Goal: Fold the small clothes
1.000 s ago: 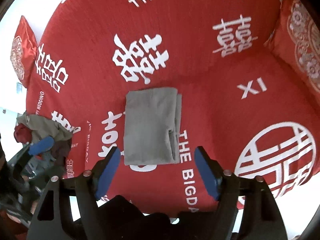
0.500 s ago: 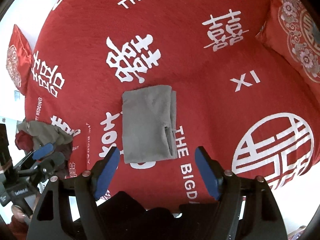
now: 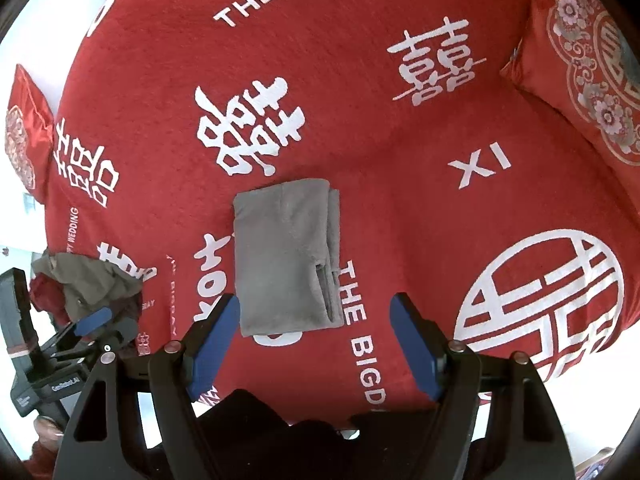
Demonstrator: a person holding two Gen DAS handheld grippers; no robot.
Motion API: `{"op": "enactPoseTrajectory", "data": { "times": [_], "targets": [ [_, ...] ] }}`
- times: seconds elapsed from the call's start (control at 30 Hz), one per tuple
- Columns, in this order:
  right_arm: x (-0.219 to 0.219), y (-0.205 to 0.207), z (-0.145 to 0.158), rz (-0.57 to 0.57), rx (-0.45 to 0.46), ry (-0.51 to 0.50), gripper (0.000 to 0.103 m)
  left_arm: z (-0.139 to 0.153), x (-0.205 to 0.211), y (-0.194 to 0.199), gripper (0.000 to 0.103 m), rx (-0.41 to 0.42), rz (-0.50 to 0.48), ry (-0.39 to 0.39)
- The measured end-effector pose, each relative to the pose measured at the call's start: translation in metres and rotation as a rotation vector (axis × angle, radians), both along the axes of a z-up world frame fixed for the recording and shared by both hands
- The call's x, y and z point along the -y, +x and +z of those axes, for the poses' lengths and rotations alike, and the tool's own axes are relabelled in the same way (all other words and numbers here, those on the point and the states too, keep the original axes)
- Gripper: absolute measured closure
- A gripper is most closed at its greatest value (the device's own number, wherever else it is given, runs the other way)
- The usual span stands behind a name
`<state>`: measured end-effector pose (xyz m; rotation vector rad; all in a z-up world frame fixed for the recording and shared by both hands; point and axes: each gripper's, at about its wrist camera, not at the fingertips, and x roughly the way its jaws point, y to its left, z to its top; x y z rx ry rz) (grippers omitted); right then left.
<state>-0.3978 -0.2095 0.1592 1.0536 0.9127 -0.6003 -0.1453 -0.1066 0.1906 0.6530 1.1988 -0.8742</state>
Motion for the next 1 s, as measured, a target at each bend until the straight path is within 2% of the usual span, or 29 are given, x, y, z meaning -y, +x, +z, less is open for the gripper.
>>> {"op": "enactPoseTrajectory", "data": {
  "times": [0.1,0.2,0.33,0.47,0.57,0.63,0.77,0.83,0.93,1.0],
  "targets": [
    [0.004,0.001,-0.007,0.006,-0.003,0.018,0.023,-0.01,-0.003,0.007,0.001,0.015,0.035,0.011],
    [0.008,0.005,-0.02,0.02,0.016,0.024,0.023,-0.033,-0.01,0.017,0.001,0.027,0.064,0.05],
    [0.011,0.021,-0.046,0.08,0.012,0.057,0.023,-0.078,-0.022,0.035,0.001,-0.036,0.077,0.096],
    [0.018,0.046,-0.096,0.131,-0.01,0.142,0.023,-0.123,-0.033,0.057,0.001,-0.104,0.103,0.1],
    [0.026,0.066,-0.137,0.163,0.008,0.214,0.023,-0.162,-0.032,0.073,0.001,-0.162,0.099,0.1],
    [0.033,0.08,-0.164,0.183,0.045,0.263,0.023,-0.182,-0.029,0.081,0.001,-0.184,0.09,0.085],
    [0.046,0.104,-0.206,0.22,0.095,0.331,0.023,-0.219,-0.025,0.099,0.001,-0.299,0.076,-0.002],
    [0.056,0.114,-0.227,0.243,0.114,0.347,0.023,-0.233,-0.023,0.105,0.001,-0.331,0.08,-0.034],
    [0.07,0.12,-0.252,0.248,0.186,0.375,0.023,-0.249,-0.022,0.115,0.001,-0.366,0.092,-0.081],
    [0.079,0.119,-0.268,0.222,0.247,0.413,0.023,-0.258,-0.022,0.122,0.001,-0.433,0.104,-0.121]
  ]
}}
